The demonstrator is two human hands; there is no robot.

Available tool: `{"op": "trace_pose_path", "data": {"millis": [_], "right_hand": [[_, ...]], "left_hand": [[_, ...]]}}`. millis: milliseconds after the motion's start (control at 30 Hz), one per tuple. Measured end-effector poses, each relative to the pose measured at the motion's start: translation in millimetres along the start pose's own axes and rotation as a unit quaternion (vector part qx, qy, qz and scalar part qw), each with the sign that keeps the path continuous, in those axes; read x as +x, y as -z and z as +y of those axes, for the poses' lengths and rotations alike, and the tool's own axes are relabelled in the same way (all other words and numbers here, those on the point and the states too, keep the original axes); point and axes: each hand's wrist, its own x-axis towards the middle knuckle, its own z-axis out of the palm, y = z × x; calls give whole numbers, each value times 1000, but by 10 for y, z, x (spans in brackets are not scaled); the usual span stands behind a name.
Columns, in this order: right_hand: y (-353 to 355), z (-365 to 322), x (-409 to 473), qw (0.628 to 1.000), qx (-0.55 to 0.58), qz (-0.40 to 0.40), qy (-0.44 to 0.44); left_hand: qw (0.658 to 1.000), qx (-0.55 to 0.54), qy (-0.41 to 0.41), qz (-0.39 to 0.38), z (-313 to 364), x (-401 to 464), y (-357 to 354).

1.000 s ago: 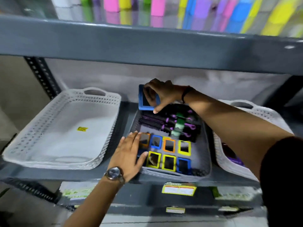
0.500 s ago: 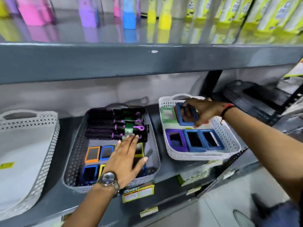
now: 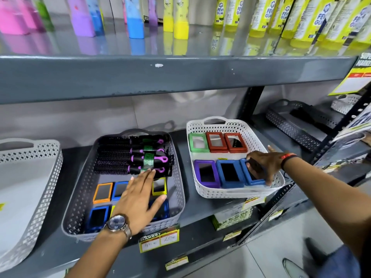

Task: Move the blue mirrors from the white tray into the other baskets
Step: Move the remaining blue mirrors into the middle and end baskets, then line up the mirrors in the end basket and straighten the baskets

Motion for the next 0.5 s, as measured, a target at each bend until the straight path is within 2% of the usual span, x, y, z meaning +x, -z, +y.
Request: {"op": "trace_pose_path", "data": {"millis": [267, 500], "right_hand": [[-22, -215, -74, 999, -6, 16, 30], [79, -304, -100, 999, -37, 5, 18]], "left_hand": [[1000, 8, 29, -4, 52, -29, 57], [999, 34, 28, -23, 44, -20, 63]]}}
